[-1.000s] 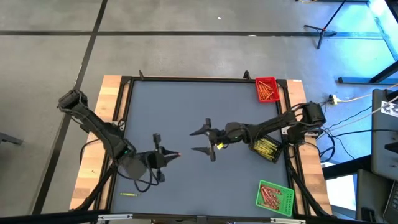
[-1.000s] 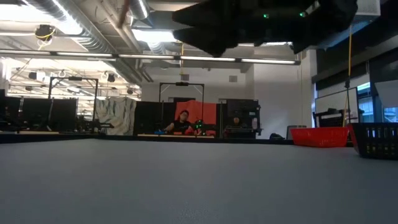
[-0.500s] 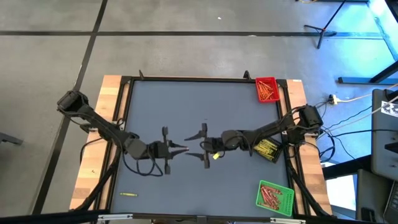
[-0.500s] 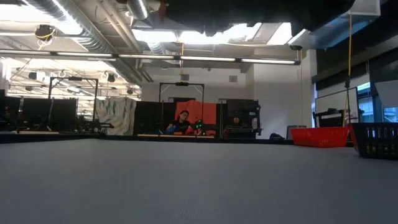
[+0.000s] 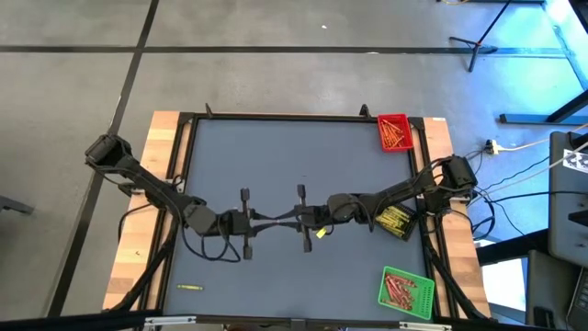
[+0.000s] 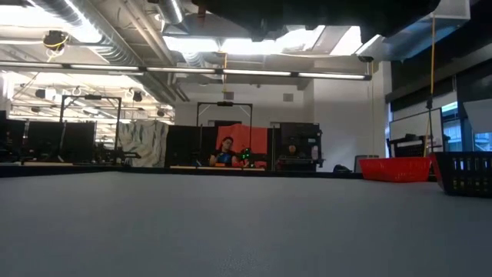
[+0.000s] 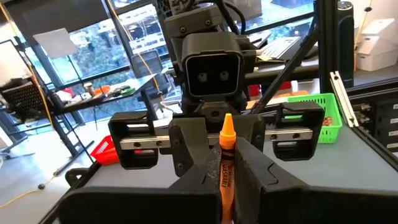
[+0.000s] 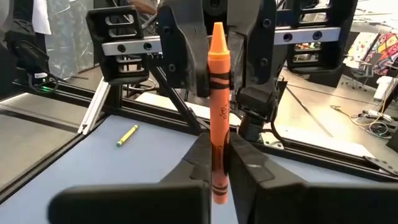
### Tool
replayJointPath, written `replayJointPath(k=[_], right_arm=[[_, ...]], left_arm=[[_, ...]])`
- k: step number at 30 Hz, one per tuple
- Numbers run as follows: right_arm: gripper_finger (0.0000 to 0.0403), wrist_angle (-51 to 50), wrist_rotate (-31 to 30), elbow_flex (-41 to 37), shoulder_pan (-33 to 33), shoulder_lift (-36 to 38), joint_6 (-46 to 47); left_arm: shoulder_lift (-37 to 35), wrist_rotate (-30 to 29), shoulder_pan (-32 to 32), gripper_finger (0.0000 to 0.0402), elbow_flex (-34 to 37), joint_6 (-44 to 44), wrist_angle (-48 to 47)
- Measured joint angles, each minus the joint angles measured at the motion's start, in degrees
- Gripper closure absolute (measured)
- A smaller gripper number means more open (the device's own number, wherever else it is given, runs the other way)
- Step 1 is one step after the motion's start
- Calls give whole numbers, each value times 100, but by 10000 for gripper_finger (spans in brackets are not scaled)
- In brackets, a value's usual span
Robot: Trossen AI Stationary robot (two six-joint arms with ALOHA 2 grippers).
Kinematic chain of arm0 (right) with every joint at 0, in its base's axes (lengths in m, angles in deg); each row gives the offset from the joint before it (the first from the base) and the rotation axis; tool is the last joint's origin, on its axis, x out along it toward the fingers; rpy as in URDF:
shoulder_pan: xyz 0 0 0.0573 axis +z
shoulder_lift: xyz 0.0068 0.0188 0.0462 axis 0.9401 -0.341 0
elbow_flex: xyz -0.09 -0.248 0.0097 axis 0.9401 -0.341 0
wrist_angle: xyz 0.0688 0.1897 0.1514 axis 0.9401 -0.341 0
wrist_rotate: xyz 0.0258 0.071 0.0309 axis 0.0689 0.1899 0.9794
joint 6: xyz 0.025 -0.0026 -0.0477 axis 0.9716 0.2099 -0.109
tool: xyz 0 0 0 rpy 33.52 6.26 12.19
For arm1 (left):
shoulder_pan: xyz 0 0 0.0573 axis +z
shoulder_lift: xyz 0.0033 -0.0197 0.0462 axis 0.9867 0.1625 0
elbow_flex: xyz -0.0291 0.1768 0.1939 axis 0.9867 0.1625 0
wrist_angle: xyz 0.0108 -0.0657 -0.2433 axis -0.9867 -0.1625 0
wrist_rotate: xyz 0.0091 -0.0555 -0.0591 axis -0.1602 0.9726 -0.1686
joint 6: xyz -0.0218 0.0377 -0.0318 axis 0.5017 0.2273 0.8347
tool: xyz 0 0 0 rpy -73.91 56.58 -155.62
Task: Sort crayons
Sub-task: Put the orange crayon into the red basket
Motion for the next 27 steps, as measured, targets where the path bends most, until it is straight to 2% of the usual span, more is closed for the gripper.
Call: replayJointPath(k=[4, 10, 14, 20, 23, 27], right_arm=[[373, -17, -18, 1, 0, 0, -2], [391, -213, -207, 2, -11, 129, -104], [374, -1420, -1165, 2, -7, 713, -19], [388, -3689, -2303, 4, -11, 1842, 502], [390, -4751, -2993, 4, -99, 2407, 850], [376, -6190, -3428, 4, -441, 3065, 1528]], left_arm=[[0, 21, -1, 381, 0, 55, -5], [0, -204, -5, 306, 0, 61, -158], [-34, -764, -171, 267, 0, 56, -524], [-106, -1861, -560, 258, 0, -23, -881], [-116, -2065, -635, 257, 0, -129, -872], [-116, -2075, -616, 257, 0, -132, -868]])
